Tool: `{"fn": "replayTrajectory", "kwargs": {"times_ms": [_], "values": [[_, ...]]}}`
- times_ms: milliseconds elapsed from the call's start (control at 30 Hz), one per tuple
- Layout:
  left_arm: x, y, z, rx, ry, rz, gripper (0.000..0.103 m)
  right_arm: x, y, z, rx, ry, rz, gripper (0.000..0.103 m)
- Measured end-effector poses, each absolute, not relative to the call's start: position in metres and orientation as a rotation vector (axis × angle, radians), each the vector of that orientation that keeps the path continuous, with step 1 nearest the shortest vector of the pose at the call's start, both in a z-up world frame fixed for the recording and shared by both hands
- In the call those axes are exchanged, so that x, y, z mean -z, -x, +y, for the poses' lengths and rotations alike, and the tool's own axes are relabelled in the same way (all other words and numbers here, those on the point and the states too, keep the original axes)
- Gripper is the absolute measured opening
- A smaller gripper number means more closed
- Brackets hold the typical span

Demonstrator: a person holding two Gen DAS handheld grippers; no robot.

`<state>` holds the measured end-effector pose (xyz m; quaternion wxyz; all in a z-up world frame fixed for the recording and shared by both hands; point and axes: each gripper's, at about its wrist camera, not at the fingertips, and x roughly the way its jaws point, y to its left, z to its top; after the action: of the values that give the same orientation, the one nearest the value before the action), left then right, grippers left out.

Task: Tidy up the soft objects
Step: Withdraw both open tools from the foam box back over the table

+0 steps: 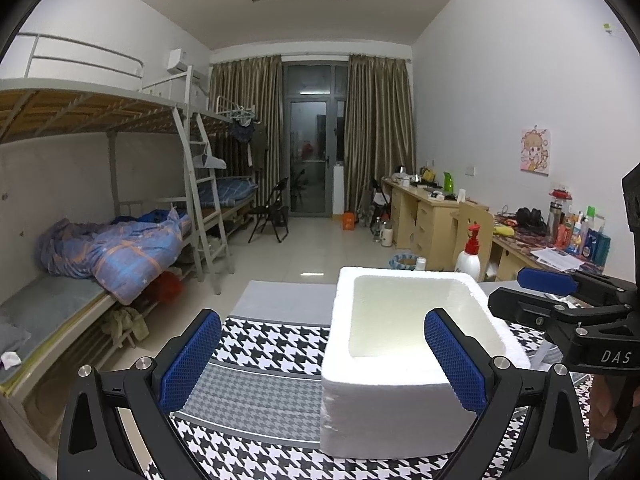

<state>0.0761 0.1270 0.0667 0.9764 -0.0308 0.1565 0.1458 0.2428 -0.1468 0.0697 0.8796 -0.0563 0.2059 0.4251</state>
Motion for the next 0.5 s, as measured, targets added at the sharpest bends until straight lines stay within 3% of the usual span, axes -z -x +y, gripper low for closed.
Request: {"fn": "replayTrajectory", "kwargs": {"times_ms": [167,300,500], "values": [[-0.072,-0.071,0.119,-0.282,0.051,0.305,0.102,-0.075,-0.24,-0.159,-0.873,0.104,0.41,0.078],[-0.076,-0.067,0.111,-0.265,0.041,0.294,0.102,-0.078,-0.233,-0.169,-0.857,0.095,0.384,0.087],[-0.079,-0.062,0.1,-0.247,0.033,0.284,0.102,-0.078,-0.225,-0.178,-0.832,0.103,0.363,0.091]]}}
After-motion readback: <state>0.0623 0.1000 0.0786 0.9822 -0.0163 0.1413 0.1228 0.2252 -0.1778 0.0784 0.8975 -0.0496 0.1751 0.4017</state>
